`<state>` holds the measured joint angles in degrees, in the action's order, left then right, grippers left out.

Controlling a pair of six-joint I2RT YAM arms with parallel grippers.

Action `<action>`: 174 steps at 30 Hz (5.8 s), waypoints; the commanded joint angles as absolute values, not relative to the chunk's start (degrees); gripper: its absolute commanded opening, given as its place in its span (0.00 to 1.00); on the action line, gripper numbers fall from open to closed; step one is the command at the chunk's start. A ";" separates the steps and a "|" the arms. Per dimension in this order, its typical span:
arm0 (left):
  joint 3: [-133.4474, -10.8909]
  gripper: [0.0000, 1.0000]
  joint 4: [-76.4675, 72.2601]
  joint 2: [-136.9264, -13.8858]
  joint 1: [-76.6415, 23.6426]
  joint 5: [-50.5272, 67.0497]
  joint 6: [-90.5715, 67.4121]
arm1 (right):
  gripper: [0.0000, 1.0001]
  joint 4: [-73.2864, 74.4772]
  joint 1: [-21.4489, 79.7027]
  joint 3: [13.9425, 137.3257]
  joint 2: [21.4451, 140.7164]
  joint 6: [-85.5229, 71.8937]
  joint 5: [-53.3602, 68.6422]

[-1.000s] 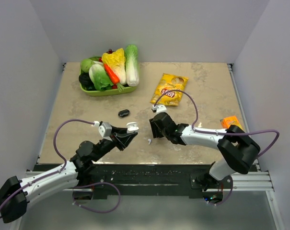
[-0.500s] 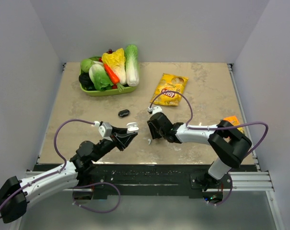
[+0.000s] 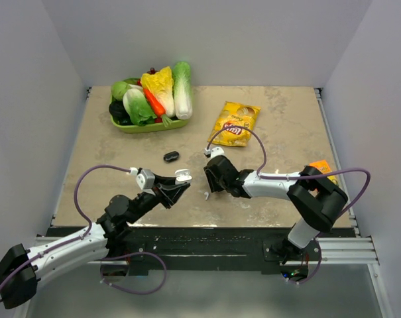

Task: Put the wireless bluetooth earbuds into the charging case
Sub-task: Pick up the right earbud from the center of the board, then insert the right earbud into the right side groove of the charging case.

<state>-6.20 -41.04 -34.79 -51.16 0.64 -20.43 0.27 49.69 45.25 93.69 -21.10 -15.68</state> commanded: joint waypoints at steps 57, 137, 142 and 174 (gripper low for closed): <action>-6.59 0.00 -43.42 -34.45 -51.59 0.18 -21.71 | 0.36 0.26 49.40 43.51 92.99 -23.47 -14.68; -5.80 0.00 -64.16 -41.92 -51.94 -1.76 -18.63 | 0.00 17.75 49.39 59.50 64.51 -32.08 -32.52; -5.89 0.00 -63.90 -42.63 -51.94 -1.58 -19.69 | 0.00 17.23 49.39 59.24 64.25 -32.17 -32.08; -14.23 0.00 -108.72 -76.37 -52.38 12.48 -4.13 | 0.00 -5.10 49.75 48.51 42.89 -12.83 3.60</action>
<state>-7.38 -70.70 -74.94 -51.94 7.07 -6.31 -3.51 49.50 43.92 43.48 -16.23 -0.03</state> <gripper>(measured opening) 0.345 0.224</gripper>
